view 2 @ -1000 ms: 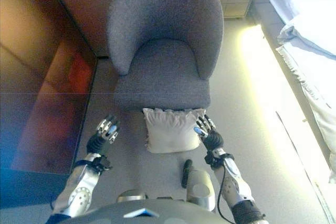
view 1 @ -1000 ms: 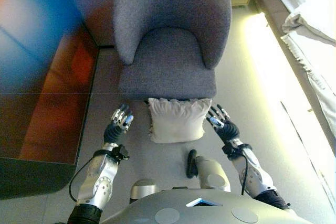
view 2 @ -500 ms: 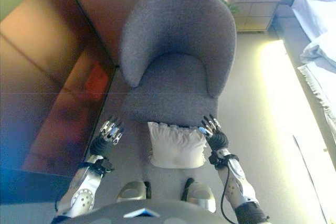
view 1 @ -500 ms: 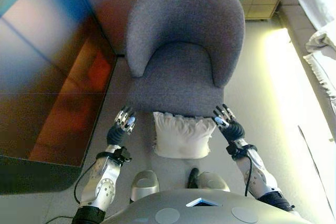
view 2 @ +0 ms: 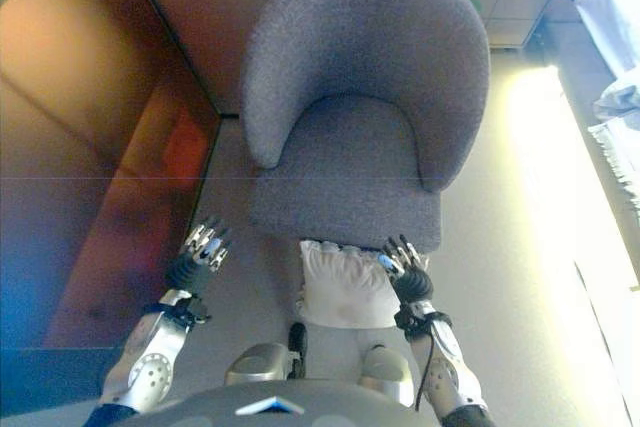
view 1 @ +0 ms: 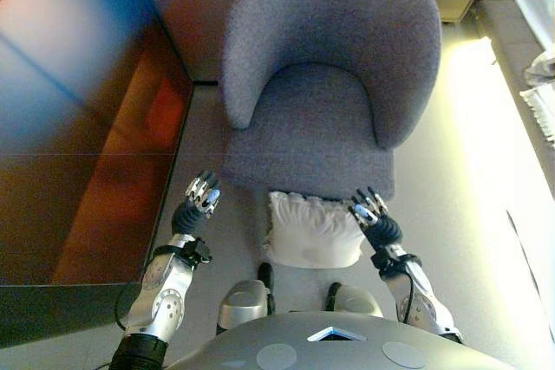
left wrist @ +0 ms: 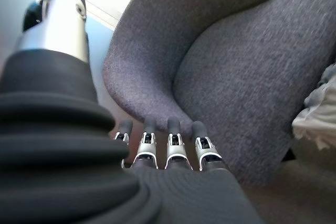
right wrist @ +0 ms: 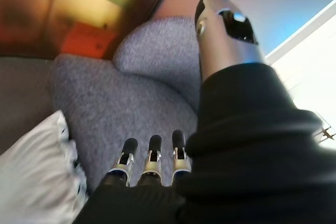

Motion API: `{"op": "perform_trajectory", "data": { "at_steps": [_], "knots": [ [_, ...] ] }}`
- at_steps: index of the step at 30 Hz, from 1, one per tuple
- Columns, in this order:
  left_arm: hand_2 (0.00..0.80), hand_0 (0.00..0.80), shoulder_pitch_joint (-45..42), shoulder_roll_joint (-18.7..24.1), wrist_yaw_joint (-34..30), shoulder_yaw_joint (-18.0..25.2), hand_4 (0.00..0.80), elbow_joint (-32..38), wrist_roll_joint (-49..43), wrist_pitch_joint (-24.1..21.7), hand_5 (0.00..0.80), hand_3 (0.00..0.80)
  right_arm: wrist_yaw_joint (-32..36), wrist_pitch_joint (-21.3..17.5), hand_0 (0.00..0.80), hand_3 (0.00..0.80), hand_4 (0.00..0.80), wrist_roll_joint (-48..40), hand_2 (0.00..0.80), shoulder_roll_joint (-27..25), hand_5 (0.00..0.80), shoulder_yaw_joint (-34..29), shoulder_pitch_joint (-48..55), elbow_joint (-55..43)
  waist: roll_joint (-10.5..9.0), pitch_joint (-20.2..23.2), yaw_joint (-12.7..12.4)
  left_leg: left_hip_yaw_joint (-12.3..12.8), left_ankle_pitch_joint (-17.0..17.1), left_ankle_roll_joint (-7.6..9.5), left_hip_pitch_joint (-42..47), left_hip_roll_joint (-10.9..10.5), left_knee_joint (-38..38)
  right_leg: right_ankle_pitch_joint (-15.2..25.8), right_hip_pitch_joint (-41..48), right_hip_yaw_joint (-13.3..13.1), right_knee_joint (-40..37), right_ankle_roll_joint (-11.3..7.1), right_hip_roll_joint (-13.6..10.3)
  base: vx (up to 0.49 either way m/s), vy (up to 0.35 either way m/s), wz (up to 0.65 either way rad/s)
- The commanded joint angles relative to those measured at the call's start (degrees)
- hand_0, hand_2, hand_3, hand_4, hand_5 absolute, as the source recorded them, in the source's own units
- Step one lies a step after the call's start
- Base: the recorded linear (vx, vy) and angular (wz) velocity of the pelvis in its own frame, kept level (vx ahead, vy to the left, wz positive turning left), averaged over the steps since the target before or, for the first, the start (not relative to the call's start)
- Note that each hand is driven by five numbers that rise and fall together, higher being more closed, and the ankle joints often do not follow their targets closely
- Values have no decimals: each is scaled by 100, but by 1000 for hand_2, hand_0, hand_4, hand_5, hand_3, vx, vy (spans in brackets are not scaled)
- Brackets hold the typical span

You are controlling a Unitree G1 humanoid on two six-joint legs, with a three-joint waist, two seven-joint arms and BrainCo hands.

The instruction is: Pick up the cushion and take it to the sofa

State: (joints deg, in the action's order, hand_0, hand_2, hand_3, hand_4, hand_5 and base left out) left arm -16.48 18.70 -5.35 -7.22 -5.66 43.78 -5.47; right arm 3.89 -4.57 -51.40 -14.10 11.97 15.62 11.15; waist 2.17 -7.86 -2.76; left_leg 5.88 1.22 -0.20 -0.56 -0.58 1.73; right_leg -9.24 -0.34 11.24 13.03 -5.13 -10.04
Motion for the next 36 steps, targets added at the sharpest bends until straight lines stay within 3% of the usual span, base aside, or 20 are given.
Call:
{"op": "perform_trajectory", "data": {
  "at_steps": [1, 4, 6, 8, 10, 12, 15, 17, 20, 23, 28, 31, 36],
  "knots": [
    [0, 0, 39, 266, -88, 204, 0, 337, -128, -178, 0, 0, 94, -364, 0, 0, 0, -72, 0, 128, 0, 12, -113, -426, -231, 29, -127, -120, -346, 92, -609, 66, 534, 659, 561, -148, 27, -356, -582, 95, 166, -3],
    [0, 0, -13, 277, -166, 227, 0, 404, -322, -96, 0, 0, -117, -435, 0, 0, 0, 5, 0, 244, 0, -64, -84, -433, -232, 49, -198, -21, -482, 311, -576, -138, 590, 1272, 348, -37, 867, -359, -988, 115, 235, -4],
    [0, 0, -105, 264, -127, 256, 0, 453, -380, -20, 0, 0, -213, -422, 0, 0, 0, 71, 0, 258, 0, -141, 39, -491, -204, -30, -182, 53, -725, 408, -384, -241, 700, 1328, 2, -25, 1795, -329, -1228, 170, 280, 3],
    [0, 0, -157, 246, -47, 295, 0, 463, -380, -8, 0, 0, -176, -372, 0, 0, 0, 142, 0, 243, 0, -149, 106, -521, -229, -115, -196, 201, -860, 428, -318, -246, 857, 1346, -224, 67, 1896, -290, -1372, 99, 118, -12],
    [0, 0, -126, 272, 64, 326, 0, 490, -320, 1, 0, 0, -109, -391, 0, 0, 0, 193, 0, 232, 0, -110, 74, -455, -263, -232, -214, 315, -1017, 361, -286, -165, 1056, 1329, -329, 165, 1429, -311, -1405, 52, -87, -48],
    [0, 0, -43, 321, 130, 350, 0, 475, -251, -14, 0, 0, -37, -449, 0, 0, 0, 190, 0, 226, 0, -84, -41, -300, -329, -329, -217, 352, -1138, 264, -313, -75, 1260, 1566, -419, 242, 846, -397, -1484, 11, -194, -41],
    [0, 0, 151, 402, 261, 328, 0, 400, -222, 9, 0, 0, -103, -455, 0, 0, 0, 12, 0, 271, 0, -53, -334, -40, -530, -508, -218, 336, -1472, 65, -357, 150, 1629, 2059, -576, 242, -174, -714, -1674, 30, -301, -41],
    [0, 0, 273, 461, 376, 283, 0, 290, -301, 21, 0, 0, -145, -399, 0, 0, 0, -8, 0, 303, 0, -35, -534, 67, -646, -574, -206, 310, -1440, -59, -392, 334, 1734, 2294, -652, 300, -747, -826, -1748, 63, -358, -17],
    [0, 0, 358, 509, 425, 298, 0, 168, -325, 73, 0, 0, -240, -274, 0, 0, 0, 219, 0, 297, 0, -29, -678, 92, -651, -590, -218, 153, -1433, -201, -308, 594, 1760, 2252, -558, 343, -881, -931, -1739, 158, -310, 17],
    [0, 0, 405, 506, 494, 279, 0, 154, -281, 86, 0, 0, -313, -147, 0, 0, 0, 389, 0, 181, 0, -35, -768, 38, -611, -523, -186, -16, -1336, -343, -372, 784, 1766, 1980, -458, 267, -922, -943, -1518, 108, -250, 36],
    [0, 0, 459, 335, 646, 256, 0, -148, -213, -2, 0, 0, -416, 105, 0, 0, 0, 640, 0, -51, 0, -42, -888, 21, -457, -447, -52, 6, -815, -550, 70, 1148, 1022, 1544, -508, 228, -507, -868, -1214, 119, -143, 24],
    [0, 0, 422, 220, 695, 227, 0, -270, -342, -50, 0, 0, -380, 139, 0, 0, 0, 939, 0, -146, 0, -64, -833, 51, -406, -312, 40, 114, -585, -610, 336, 1240, 597, 1350, -472, 234, -413, -840, -1078, 106, -118, 10],
    [0, 0, 733, 139, 545, 108, 0, -588, -485, -31, 0, 0, -359, 5, 0, 0, 0, 1098, 0, -240, 0, -113, -795, 136, -332, -224, 180, 659, -380, -668, 236, 1187, 552, 1313, -298, 555, -384, -729, -1096, 21, -5, 23]
  ]
}}
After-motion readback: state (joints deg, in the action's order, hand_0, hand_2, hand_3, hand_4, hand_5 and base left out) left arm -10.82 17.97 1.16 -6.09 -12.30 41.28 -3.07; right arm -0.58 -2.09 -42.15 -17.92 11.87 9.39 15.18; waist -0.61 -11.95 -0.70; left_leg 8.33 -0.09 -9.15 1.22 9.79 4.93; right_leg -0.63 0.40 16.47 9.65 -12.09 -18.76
